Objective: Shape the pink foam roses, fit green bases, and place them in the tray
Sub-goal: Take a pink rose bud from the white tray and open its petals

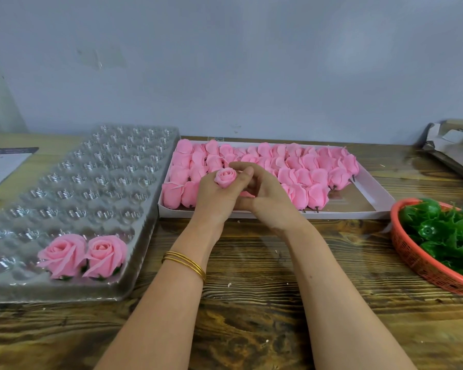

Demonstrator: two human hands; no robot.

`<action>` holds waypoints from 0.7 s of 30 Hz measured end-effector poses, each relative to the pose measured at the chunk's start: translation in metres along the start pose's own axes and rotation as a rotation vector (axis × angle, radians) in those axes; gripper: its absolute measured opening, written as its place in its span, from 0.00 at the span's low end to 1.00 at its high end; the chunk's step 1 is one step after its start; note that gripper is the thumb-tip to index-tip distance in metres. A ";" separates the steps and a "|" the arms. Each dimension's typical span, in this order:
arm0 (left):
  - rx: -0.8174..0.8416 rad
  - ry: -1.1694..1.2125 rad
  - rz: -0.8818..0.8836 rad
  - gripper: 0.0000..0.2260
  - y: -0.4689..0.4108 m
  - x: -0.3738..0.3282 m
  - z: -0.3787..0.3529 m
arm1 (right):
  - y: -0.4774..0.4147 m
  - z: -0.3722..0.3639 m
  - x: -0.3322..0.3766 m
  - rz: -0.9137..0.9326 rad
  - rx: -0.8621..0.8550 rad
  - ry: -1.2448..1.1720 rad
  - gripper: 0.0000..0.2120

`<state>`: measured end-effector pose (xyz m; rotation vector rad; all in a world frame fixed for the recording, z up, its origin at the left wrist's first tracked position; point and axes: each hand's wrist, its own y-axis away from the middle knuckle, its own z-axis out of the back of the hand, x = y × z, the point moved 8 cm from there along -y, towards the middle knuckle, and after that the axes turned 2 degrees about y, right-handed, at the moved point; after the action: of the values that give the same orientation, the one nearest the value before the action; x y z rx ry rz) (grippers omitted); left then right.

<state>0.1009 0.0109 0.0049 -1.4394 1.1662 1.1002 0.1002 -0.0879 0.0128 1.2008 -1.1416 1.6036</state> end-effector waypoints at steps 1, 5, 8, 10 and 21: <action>0.004 -0.003 -0.003 0.08 0.000 0.000 0.000 | 0.000 0.000 0.001 0.000 -0.008 -0.007 0.29; 0.000 -0.045 0.001 0.08 -0.003 0.001 -0.003 | -0.001 0.008 0.002 -0.018 -0.115 -0.074 0.25; -0.019 -0.111 -0.050 0.07 -0.002 -0.002 -0.003 | -0.001 0.017 0.002 -0.023 -0.186 -0.130 0.18; -0.029 -0.157 -0.111 0.09 0.000 -0.007 -0.002 | -0.001 0.019 0.004 -0.015 -0.211 -0.126 0.16; 0.001 -0.261 -0.148 0.06 0.000 -0.010 -0.006 | 0.000 0.014 0.009 0.016 -0.205 -0.014 0.13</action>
<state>0.0998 0.0057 0.0151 -1.3144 0.8626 1.1434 0.1016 -0.1007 0.0231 1.0730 -1.2937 1.4522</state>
